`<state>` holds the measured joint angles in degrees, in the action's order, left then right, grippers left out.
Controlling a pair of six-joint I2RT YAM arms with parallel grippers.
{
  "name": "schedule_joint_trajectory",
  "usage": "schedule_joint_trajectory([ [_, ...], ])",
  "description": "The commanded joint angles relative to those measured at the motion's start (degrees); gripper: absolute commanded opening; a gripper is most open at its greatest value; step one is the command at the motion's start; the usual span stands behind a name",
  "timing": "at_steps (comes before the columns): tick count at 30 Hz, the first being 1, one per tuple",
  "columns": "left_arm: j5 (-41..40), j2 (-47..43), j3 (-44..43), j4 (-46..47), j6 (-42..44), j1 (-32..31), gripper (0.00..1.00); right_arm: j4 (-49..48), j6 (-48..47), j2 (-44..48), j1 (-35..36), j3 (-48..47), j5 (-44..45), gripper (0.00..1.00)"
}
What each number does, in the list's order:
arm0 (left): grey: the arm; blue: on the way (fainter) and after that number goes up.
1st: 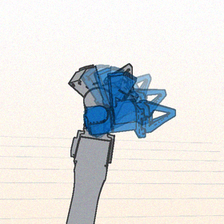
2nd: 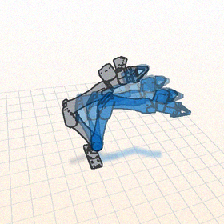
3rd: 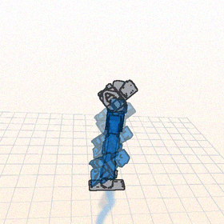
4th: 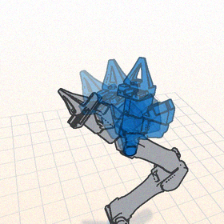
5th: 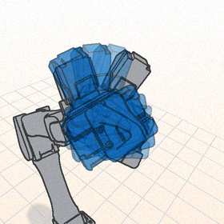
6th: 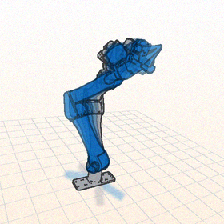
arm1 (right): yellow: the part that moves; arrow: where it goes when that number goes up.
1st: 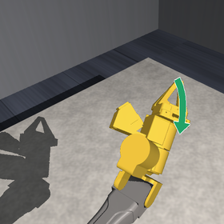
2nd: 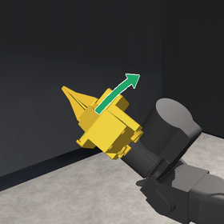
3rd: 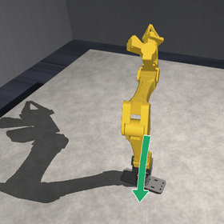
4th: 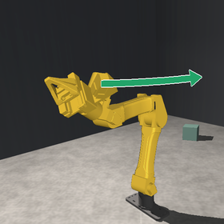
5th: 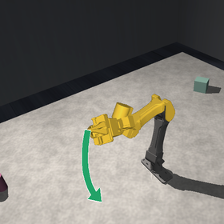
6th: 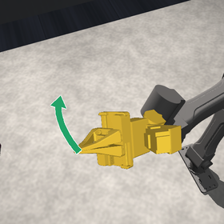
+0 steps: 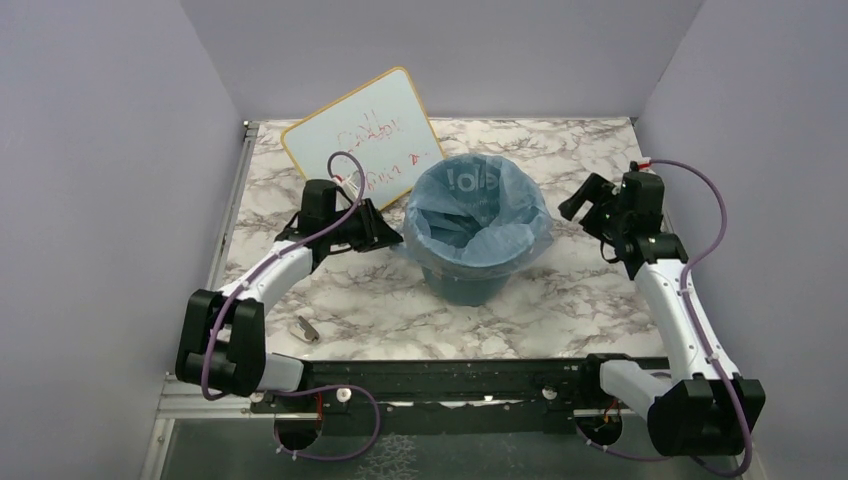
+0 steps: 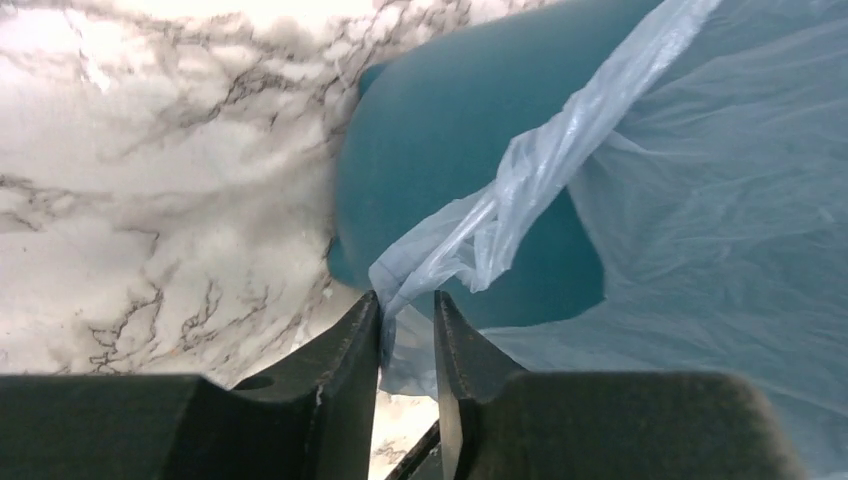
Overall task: Put the trash bags into the trash bin
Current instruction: Place the trash bag in the trash bin.
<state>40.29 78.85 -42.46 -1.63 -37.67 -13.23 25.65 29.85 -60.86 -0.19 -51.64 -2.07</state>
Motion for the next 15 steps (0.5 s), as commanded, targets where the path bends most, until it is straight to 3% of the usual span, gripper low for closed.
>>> schedule_joint_trajectory([
  [1,-4.7,-3.0,-3.44,-3.75,2.12,0.02,0.31,3.49,-3.07,0.97,-0.17,-0.21,-6.41,0.87],
  [6,-7.05,-5.68,-1.08,-4.39,2.05,0.05,0.46,-1.17,-2.29,-1.9,-0.17,3.45,-16.05,0.84],
  [12,-11.71,-9.79,-0.77,-9.01,3.26,0.05,0.61,-2.44,-1.19,-13.24,-0.17,2.21,-22.77,0.8],
  [13,-12.56,-10.63,-0.67,-9.97,3.53,0.05,0.63,-2.32,-2.34,-15.28,-0.17,1.75,-23.95,0.78],
  [15,-14.86,-12.33,-0.4,-11.78,4.04,0.01,0.67,-2.16,-2.98,-18.72,-0.17,1.68,-25.17,0.65],
])
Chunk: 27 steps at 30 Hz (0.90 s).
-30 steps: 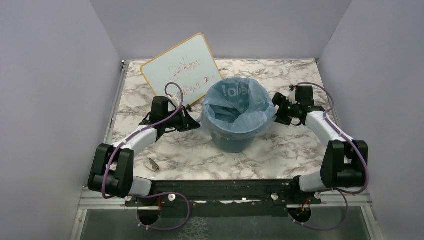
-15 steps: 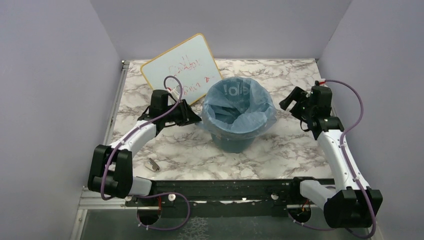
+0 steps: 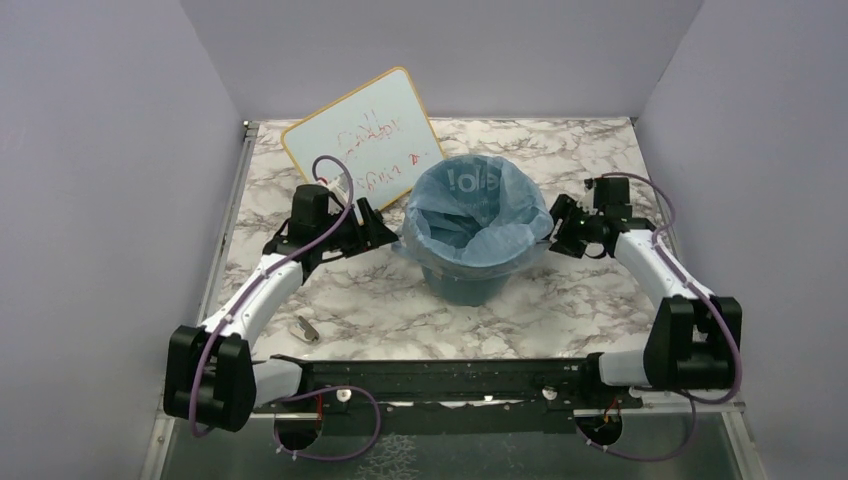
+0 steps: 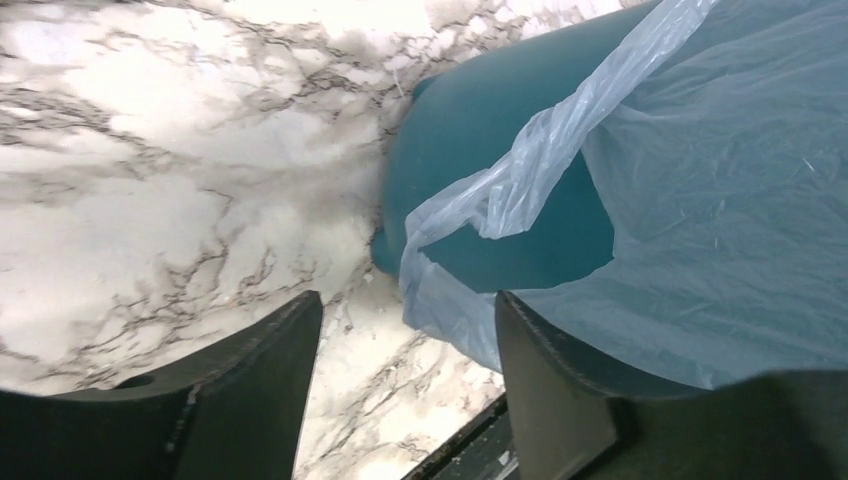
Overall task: Put the trash bags into the trash bin
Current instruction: Place the trash bag in the trash bin.
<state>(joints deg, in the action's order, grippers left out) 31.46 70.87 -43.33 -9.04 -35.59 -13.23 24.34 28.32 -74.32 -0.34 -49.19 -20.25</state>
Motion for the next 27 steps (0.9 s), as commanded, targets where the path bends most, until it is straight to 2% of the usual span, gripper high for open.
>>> schedule_joint_trajectory([
  [1,-7.65,-4.94,0.47,-5.32,2.16,0.09,0.69,-0.67,-1.24,-6.58,-0.01,-0.89,-6.83,0.6],
  [3,-9.18,-5.44,0.46,-5.48,2.05,0.14,0.71,-0.83,-0.8,-8.02,-0.01,-0.78,-7.83,0.53],
  [5,-9.47,-4.92,0.08,-4.59,1.22,0.14,0.71,-0.4,-0.73,-9.04,-0.01,-1.05,-9.64,0.41],
  [7,-8.88,-3.73,-0.44,-3.07,0.24,0.12,0.71,0.54,-1.0,-9.85,-0.01,-1.0,-10.47,0.38],
  [9,-8.21,-2.26,-1.05,-1.86,-0.48,0.14,0.71,1.15,-1.15,-10.14,-0.01,-0.54,-9.53,0.39],
  [12,-8.17,-0.87,-1.14,0.03,-1.77,0.13,0.71,-3.96,2.66,-8.61,-0.01,3.78,-8.63,0.33],
  [13,-7.84,-0.71,-0.77,1.1,-2.17,0.13,0.71,-6.21,3.93,-8.17,-0.01,5.53,-9.01,0.35],
  [15,-6.9,-0.41,-0.02,2.69,-2.97,0.14,0.71,-6.62,3.94,-7.93,-0.01,6.04,-9.93,0.55],
  [17,-6.0,-0.43,0.57,2.91,-3.39,0.14,0.71,-4.32,0.92,-6.34,-0.01,4.71,-8.87,0.65],
  [23,-4.74,-1.52,2.83,3.93,-3.81,0.12,0.7,1.07,6.01,9.96,-0.01,5.44,14.18,0.69],
  [27,-4.53,-1.69,2.87,2.77,-3.01,0.15,0.69,4.08,9.92,20.13,-0.01,7.52,23.02,0.71],
])
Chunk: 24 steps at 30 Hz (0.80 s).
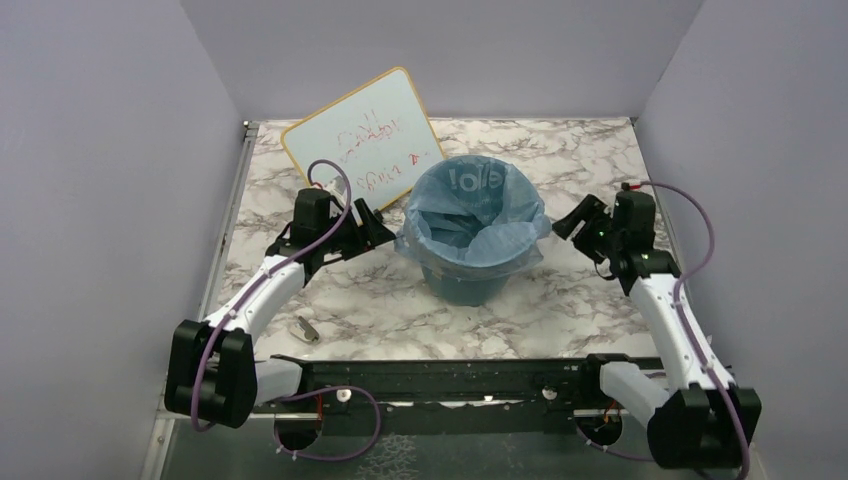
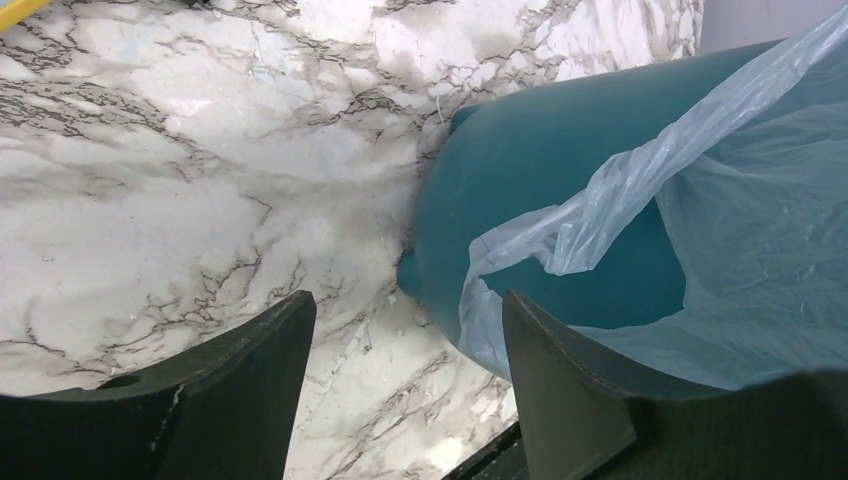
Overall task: Put the trash bags into the trash bin
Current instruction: Place the trash bag in the trash bin.
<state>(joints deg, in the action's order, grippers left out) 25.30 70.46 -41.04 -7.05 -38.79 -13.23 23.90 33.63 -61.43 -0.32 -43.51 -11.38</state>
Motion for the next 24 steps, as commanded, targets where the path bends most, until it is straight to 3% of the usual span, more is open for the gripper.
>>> schedule_joint_trajectory([
  [1,1.09,-1.65,0.79,0.62,0.2,0.14,0.67,5.11,5.06,8.9,-0.03,2.19,14.24,0.72],
  [3,-0.77,-3.28,1.64,0.5,-0.07,0.14,0.6,5.13,4.02,11.8,-0.03,2.34,10.98,0.71],
  [9,-2.79,-7.75,3.81,1.47,-2.11,0.2,0.6,5.81,4.0,14.97,-0.03,0.25,-7.1,0.64],
  [12,-1.82,-9.07,4.45,0.73,-2.89,0.14,0.6,12.23,4.42,16.09,-0.03,-0.75,-10.72,0.58],
  [17,-0.6,-12.28,6.15,-0.53,-2.88,0.18,0.6,14.39,12.1,21.61,-0.03,3.44,-17.03,0.55],
  [24,-1.0,-18.74,8.27,-3.63,-2.61,0.2,0.73,11.05,21.01,28.42,-0.03,8.36,-22.16,0.56],
])
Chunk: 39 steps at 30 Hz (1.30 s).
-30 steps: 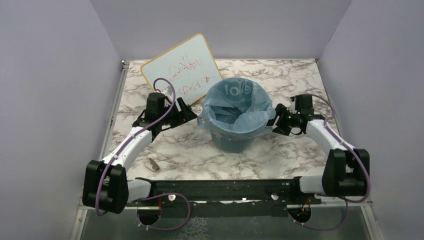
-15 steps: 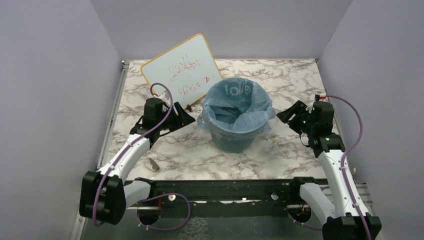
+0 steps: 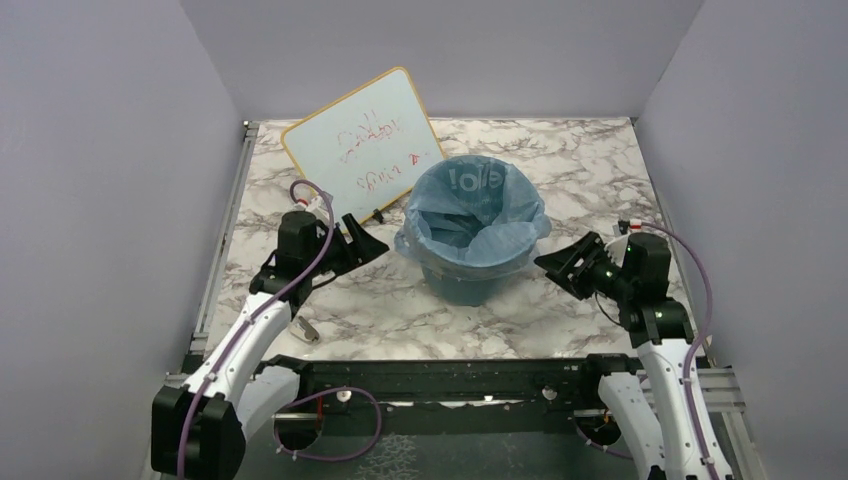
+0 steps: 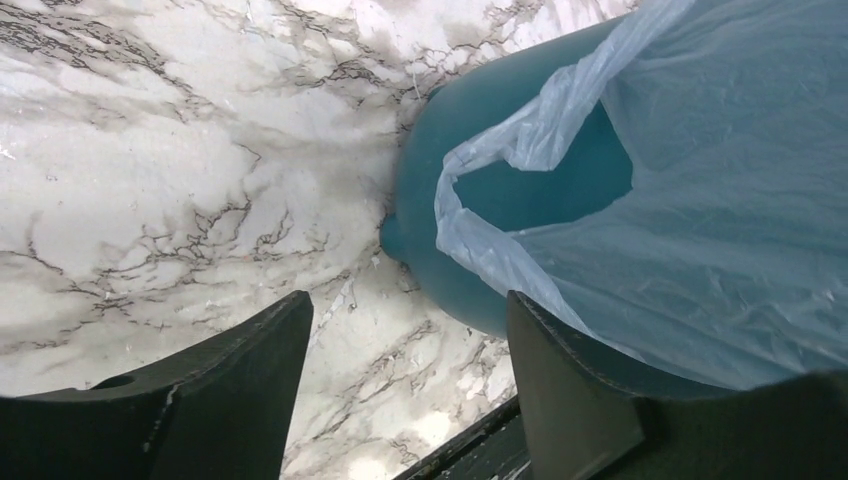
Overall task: Put the trash bags into the trash bin
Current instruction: Place the trash bag in the trash bin.
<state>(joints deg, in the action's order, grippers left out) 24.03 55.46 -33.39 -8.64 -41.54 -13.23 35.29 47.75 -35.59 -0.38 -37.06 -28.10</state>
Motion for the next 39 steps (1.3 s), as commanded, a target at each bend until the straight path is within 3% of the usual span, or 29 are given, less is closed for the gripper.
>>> schedule_joint_trajectory([
  [1,0.17,-4.45,0.56,-2.87,0.56,0.17,0.74,-0.43,7.88,2.98,0.03,2.22,-5.75,0.57],
  [7,-0.35,-6.59,0.06,-5.22,1.73,0.12,0.78,0.17,16.29,3.69,0.03,4.9,-6.57,0.59],
  [14,-0.62,-6.09,-1.57,-7.09,2.63,0.11,0.79,-4.96,17.64,3.72,0.03,8.49,-11.74,0.59],
  [19,0.57,-4.5,-2.56,-5.98,1.57,0.14,0.79,-9.44,28.11,5.82,0.03,10.9,-14.52,0.6],
  [24,-0.52,-4.68,-2.83,-5.77,1.96,0.16,0.82,-7.52,27.15,7.5,0.03,9.95,-13.6,0.61],
  [28,0.14,-3.51,-2.34,-4.98,1.53,0.14,0.83,-6.62,25.84,6.44,0.03,10.2,-17.79,0.61],
  [39,-0.54,-3.81,-3.41,-4.11,0.33,0.14,0.84,-13.06,24.65,1.48,0.03,9.64,-24.4,0.63],
])
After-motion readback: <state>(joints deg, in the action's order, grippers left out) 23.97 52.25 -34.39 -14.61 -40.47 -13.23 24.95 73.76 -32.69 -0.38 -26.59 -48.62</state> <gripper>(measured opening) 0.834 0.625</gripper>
